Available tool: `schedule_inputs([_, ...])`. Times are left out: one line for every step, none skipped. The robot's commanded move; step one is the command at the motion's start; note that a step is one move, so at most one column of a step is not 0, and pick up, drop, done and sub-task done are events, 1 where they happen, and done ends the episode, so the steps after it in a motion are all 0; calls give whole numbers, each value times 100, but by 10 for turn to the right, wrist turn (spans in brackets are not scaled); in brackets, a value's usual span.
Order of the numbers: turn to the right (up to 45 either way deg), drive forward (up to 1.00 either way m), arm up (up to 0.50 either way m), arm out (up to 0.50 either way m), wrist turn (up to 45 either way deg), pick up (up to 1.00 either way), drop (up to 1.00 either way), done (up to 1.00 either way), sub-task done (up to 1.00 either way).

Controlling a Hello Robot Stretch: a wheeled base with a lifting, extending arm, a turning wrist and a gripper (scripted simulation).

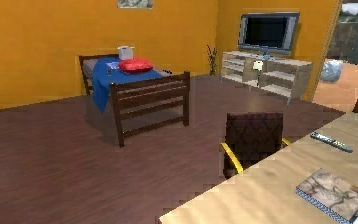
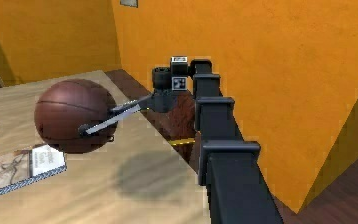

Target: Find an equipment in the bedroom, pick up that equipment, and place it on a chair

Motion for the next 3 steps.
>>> schedule_inputs([0,0,0,0,-450,0,0,0,0])
schedule_inputs([0,0,0,0,-120,0,0,0,0])
schedule_inputs([0,0,0,-30,0,0,0,0,0])
